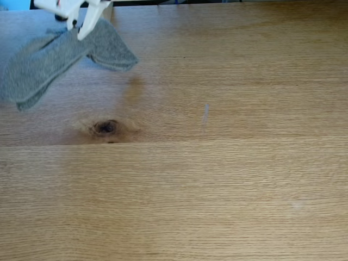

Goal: Clean the area in front of the robot

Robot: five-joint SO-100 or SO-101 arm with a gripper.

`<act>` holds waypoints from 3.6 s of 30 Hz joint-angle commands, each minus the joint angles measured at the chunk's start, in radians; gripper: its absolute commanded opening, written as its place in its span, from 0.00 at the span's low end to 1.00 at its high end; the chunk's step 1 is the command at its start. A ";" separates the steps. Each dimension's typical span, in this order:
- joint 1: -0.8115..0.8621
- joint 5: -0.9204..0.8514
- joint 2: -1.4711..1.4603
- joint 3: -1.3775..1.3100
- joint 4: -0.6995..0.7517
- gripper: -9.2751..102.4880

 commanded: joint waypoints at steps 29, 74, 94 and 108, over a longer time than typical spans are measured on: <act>-0.985 0.259 -0.169 -0.005 -0.084 0.08; -0.554 0.370 -1.275 -1.374 0.063 0.08; -0.982 0.319 -0.831 -0.848 0.523 0.08; -0.706 0.528 -1.198 -0.595 -0.765 0.08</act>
